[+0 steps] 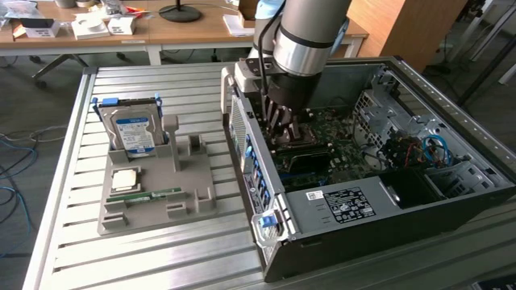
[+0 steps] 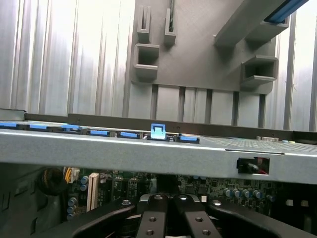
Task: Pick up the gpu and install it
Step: 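Press down on the gpu until it lock into place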
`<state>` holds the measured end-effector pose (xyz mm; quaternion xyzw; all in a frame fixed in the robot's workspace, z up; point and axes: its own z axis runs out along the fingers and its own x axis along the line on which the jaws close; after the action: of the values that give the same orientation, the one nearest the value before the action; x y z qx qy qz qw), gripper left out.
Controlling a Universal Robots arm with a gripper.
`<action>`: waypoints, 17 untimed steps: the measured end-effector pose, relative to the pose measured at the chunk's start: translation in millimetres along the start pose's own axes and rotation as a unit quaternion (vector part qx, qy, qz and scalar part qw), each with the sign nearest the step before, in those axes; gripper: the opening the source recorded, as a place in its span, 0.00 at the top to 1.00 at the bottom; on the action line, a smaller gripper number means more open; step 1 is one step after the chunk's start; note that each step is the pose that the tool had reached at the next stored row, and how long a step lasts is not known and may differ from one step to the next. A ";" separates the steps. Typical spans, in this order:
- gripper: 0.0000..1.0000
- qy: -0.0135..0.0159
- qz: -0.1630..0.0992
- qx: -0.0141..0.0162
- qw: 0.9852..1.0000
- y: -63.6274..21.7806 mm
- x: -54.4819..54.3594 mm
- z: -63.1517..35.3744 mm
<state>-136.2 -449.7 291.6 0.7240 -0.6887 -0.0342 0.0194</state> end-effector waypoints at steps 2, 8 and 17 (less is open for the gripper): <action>0.89 0.000 0.000 0.000 1.000 1.9 -0.1 0.1; 0.89 0.000 0.000 0.000 1.000 3.9 -0.2 0.3; 0.89 0.000 0.000 0.001 1.000 10.3 -0.5 0.8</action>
<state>-146.6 -449.6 291.5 0.7240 -0.6887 -0.0339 0.0190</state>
